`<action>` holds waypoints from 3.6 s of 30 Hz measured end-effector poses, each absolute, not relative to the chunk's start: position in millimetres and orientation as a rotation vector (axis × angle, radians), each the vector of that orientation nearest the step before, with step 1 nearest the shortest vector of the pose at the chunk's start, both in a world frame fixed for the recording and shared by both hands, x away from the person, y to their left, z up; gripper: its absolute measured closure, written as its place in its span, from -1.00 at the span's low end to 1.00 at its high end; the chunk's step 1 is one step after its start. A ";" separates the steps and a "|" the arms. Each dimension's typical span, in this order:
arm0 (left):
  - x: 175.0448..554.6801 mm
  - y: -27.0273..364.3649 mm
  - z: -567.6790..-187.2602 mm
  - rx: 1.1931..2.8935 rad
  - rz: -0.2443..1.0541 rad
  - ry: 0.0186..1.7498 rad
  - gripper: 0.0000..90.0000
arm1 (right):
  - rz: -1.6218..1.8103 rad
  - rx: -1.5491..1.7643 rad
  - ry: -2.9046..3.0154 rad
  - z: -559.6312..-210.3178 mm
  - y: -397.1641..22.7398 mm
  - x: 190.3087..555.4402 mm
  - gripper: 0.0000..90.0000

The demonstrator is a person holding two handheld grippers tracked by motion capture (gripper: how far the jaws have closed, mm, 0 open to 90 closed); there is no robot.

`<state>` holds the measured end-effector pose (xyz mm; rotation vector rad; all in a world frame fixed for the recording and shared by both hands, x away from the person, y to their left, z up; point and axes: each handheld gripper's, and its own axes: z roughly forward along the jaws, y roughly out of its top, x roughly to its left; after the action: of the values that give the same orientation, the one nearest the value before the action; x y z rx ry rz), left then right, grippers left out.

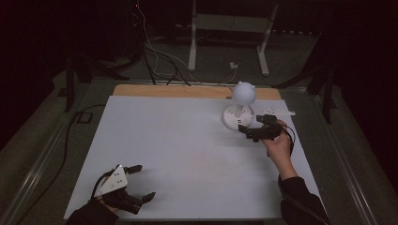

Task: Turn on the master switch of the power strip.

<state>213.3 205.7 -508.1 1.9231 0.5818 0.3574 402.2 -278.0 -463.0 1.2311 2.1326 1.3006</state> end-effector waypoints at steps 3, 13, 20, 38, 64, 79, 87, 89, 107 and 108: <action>213.2 205.7 -508.2 1.924 0.358 0.581 -1.00 | 1.291 1.247 2.128 -463.2 -279.0 407.3 -1.00; 213.3 205.7 -508.4 1.924 0.355 0.584 -1.00 | 1.262 1.294 2.117 -467.2 -283.0 423.5 -1.00; 213.5 205.7 -508.4 1.922 0.354 0.586 -1.00 | 1.245 1.315 2.109 -469.5 -285.3 433.6 -1.00; 213.6 205.6 -508.7 1.926 0.354 0.582 -1.00 | 1.188 1.197 2.094 -475.6 -288.1 447.1 -1.00; 214.0 205.7 -509.4 1.927 0.353 0.587 -1.00 | 1.121 1.173 2.223 -491.2 -288.5 460.4 -0.41; 213.9 205.5 -509.4 1.929 0.353 0.587 -1.00 | 1.067 1.151 2.204 -493.9 -293.2 459.8 0.46; 213.9 206.4 -509.0 1.920 0.354 0.591 -1.00 | 1.060 1.149 2.183 -493.8 -293.2 460.7 0.87; 213.9 206.4 -509.0 1.921 0.353 0.590 -1.00 | 1.059 1.147 2.178 -493.7 -293.5 460.7 1.00; 214.2 206.0 -509.9 1.926 0.353 0.596 -1.00 | 1.006 1.190 2.207 -501.8 -289.4 467.0 1.00; 214.2 205.9 -510.1 1.926 0.356 0.596 -1.00 | 1.004 1.186 2.204 -502.2 -289.0 466.9 1.00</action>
<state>214.2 205.9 -510.1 1.9262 0.5958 0.3565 466.9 -289.0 -502.2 1.1857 2.2044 1.0043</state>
